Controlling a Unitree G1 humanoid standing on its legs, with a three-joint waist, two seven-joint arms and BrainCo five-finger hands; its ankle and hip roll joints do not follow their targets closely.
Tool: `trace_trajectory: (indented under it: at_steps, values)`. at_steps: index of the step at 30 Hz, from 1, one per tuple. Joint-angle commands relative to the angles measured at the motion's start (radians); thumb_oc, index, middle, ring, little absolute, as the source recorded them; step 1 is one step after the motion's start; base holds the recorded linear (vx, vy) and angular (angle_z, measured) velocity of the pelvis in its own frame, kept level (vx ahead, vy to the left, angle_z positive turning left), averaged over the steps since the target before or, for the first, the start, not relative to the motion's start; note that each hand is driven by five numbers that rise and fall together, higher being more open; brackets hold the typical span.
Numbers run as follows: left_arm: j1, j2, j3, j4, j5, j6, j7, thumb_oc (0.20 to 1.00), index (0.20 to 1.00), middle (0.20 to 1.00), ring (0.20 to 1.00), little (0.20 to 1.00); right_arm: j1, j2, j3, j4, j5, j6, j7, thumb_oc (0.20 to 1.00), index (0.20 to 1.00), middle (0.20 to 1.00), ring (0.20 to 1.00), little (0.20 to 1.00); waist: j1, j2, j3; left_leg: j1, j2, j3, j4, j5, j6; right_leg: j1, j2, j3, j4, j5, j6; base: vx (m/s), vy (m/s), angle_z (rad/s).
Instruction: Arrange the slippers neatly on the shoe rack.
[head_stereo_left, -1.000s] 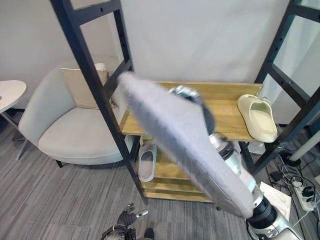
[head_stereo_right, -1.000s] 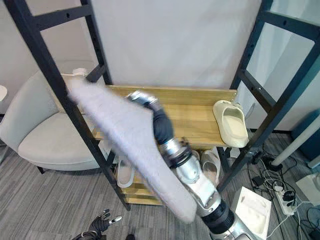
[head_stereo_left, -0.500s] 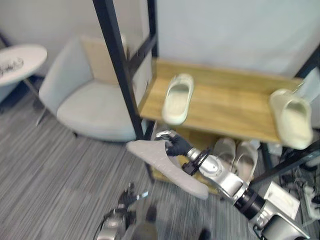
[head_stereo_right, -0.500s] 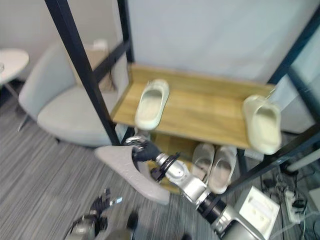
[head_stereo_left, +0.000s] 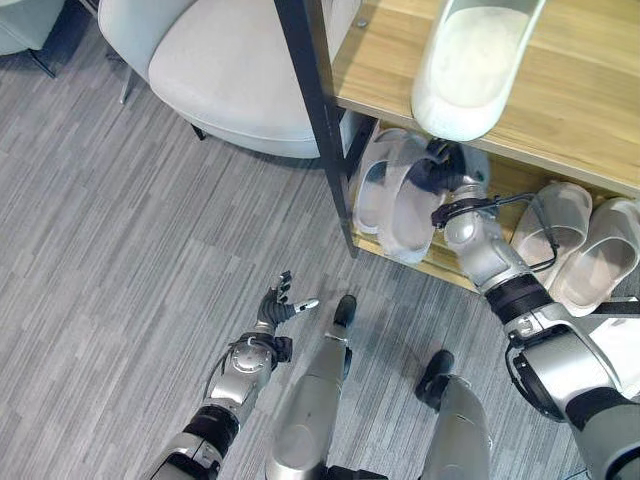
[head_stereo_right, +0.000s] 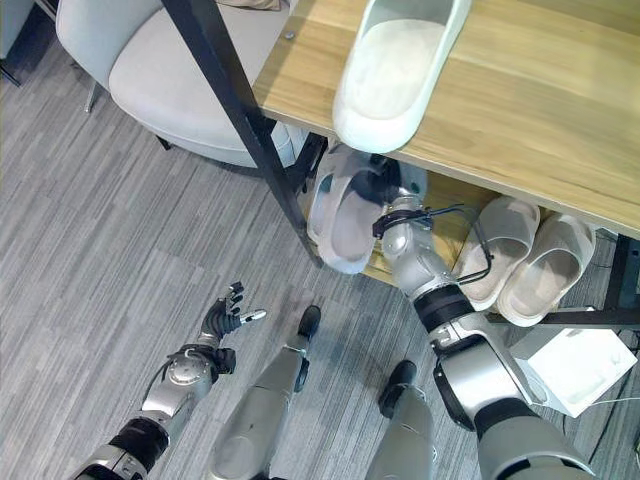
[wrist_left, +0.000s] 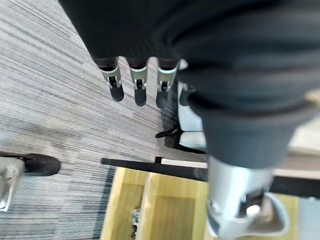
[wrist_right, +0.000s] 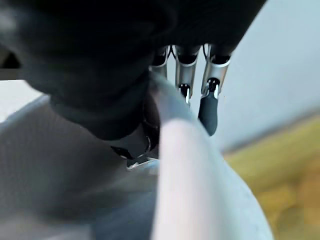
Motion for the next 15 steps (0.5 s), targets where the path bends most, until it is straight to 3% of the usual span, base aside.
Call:
trace_trajectory:
  at_steps: [1, 9, 12, 13, 15]
  values:
    - [0.001, 0.012, -0.018, -0.059, 0.002, -0.040, 0.019, 1.000, 1.000, 1.000, 1.000, 1.000, -0.062, -0.056, -0.015, 0.024, 0.005, 0.020, -0.083, 0.200, 0.200, 0.200, 0.200, 0.200, 0.023, -0.021, -0.042, -0.028, -0.010, 0.003, 0.123, -0.156, 0.042, -0.007, 0.037, 0.019, -0.040, 0.052, -0.027, -0.03, 0.012, 0.01]
    - [-0.018, 0.025, -0.036, -0.088, 0.004, -0.035, 0.029, 1.000, 1.000, 1.000, 1.000, 1.000, -0.201, -0.107, 0.029, 0.266, 0.054, 0.049, -0.108, 0.200, 0.200, 0.200, 0.200, 0.200, 0.033, -0.007, -0.017, -0.091, -0.027, 0.003, 0.156, -0.160, 0.050, -0.073, 0.033, 0.024, 0.002, 0.041, -0.033, -0.01, 0.004, 0.03]
    - [-0.034, 0.034, -0.049, -0.114, -0.005, -0.038, 0.035, 1.000, 1.000, 1.000, 1.000, 1.000, -0.278, -0.124, 0.083, 0.386, 0.072, 0.046, -0.094, 0.200, 0.200, 0.200, 0.200, 0.200, 0.041, 0.000, -0.007, -0.115, -0.032, -0.002, 0.153, -0.152, 0.049, -0.102, 0.031, 0.021, 0.007, 0.041, -0.035, 0.02, -0.017, 0.00]
    - [-0.037, 0.035, -0.054, -0.118, -0.005, -0.038, 0.035, 1.000, 1.000, 1.000, 1.000, 1.000, -0.296, -0.125, 0.098, 0.420, 0.076, 0.043, -0.091, 0.200, 0.200, 0.200, 0.200, 0.200, 0.044, -0.001, -0.007, -0.111, -0.032, -0.004, 0.162, -0.183, 0.046, -0.098, 0.034, 0.027, 0.018, 0.014, -0.025, 0.07, -0.079, 0.14]
    - [-0.054, 0.043, -0.081, -0.127, -0.004, -0.039, 0.035, 1.000, 1.000, 1.000, 1.000, 1.000, -0.372, -0.145, 0.154, 0.532, 0.083, 0.039, -0.079, 0.200, 0.200, 0.200, 0.200, 0.200, 0.062, 0.008, -0.001, -0.135, -0.039, -0.012, 0.146, -0.167, 0.043, -0.121, 0.028, 0.016, 0.015, 0.018, -0.020, 0.05, -0.065, 0.14]
